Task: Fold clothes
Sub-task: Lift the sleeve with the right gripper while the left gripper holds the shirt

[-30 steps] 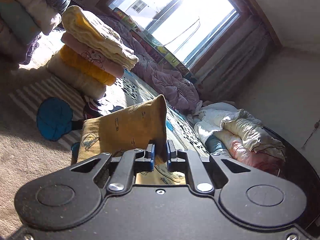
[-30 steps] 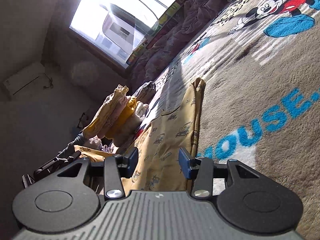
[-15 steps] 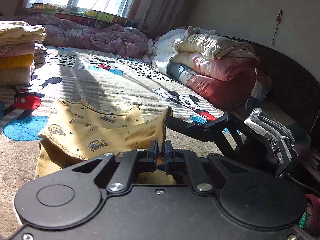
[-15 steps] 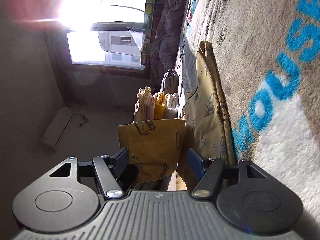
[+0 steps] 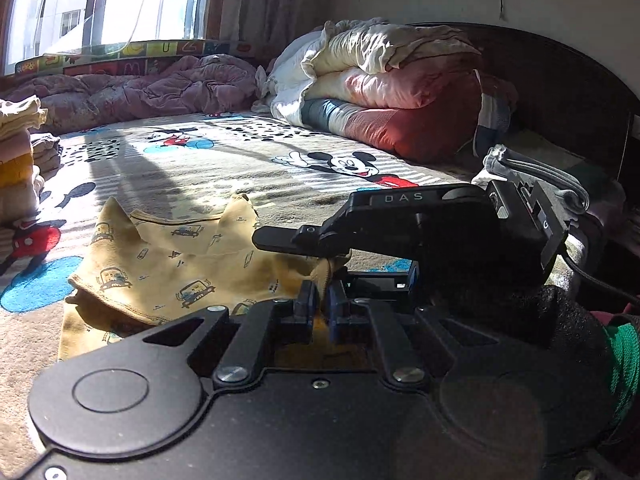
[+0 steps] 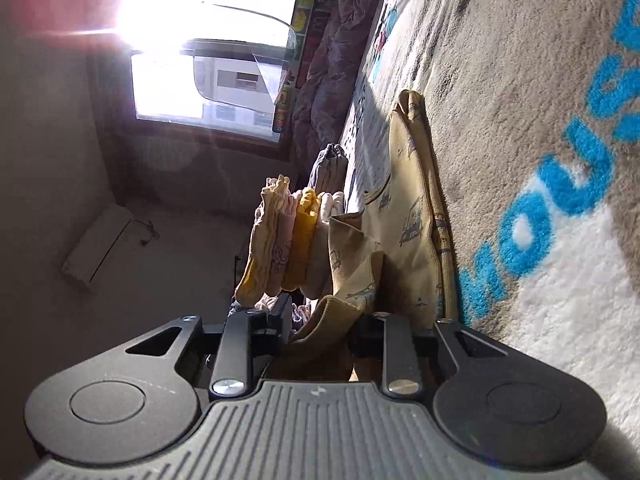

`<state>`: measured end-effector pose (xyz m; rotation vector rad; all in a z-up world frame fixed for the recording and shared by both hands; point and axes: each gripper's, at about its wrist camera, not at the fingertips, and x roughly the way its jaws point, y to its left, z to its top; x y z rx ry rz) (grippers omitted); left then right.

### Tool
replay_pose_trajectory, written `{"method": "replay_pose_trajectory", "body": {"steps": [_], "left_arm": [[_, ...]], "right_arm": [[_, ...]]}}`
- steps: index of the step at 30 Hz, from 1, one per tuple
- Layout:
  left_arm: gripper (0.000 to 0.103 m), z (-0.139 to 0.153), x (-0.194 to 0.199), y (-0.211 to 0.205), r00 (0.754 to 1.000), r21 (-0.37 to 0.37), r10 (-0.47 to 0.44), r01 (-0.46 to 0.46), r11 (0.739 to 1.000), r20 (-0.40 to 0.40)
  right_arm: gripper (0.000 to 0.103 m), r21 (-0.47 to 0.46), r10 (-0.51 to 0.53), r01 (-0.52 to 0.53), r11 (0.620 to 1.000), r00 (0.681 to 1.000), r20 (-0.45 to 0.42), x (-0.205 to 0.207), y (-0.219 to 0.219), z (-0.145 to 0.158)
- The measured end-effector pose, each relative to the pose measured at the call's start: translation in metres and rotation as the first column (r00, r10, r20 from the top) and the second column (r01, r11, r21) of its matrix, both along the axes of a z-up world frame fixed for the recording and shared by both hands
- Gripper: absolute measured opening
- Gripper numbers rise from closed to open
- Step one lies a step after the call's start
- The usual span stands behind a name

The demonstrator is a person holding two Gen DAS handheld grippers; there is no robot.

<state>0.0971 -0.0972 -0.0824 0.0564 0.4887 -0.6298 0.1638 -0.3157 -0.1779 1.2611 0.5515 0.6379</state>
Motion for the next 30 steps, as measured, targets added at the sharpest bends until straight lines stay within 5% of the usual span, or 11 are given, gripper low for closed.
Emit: {"method": "replay_pose_trajectory", "body": {"steps": [2,5,11,15,20,30], "left_arm": [[0.016,0.002,-0.001,0.005,1.0,-0.006,0.001,-0.002,1.0,-0.015],[0.048,0.011,-0.008,0.027,0.998,-0.027,0.057,-0.057,0.998,-0.008],[0.048,0.016,-0.014,0.092,0.952,-0.055,0.291,-0.297,0.953,-0.09],[0.048,0.012,-0.016,0.107,0.923,-0.041,0.349,-0.36,0.932,-0.163],[0.05,0.012,-0.023,0.087,0.913,0.092,0.387,-0.377,0.922,-0.13],[0.055,-0.012,-0.026,0.082,0.863,0.36,0.49,-0.421,0.833,-0.125]], "right_arm": [[0.012,-0.004,-0.009,0.009,1.0,1.0,0.014,0.0,-0.001,0.002],[0.01,0.001,-0.029,0.029,1.0,0.999,0.039,0.0,-0.004,0.005],[0.009,0.069,-0.111,0.104,0.992,0.99,0.092,0.005,-0.028,0.012],[0.009,0.103,-0.162,0.152,0.983,0.982,0.099,0.01,-0.047,0.013],[0.009,0.108,-0.17,0.158,0.982,0.979,0.115,0.02,-0.053,0.014],[0.01,0.099,-0.172,0.159,0.982,0.974,0.145,0.039,-0.065,0.017]]}}
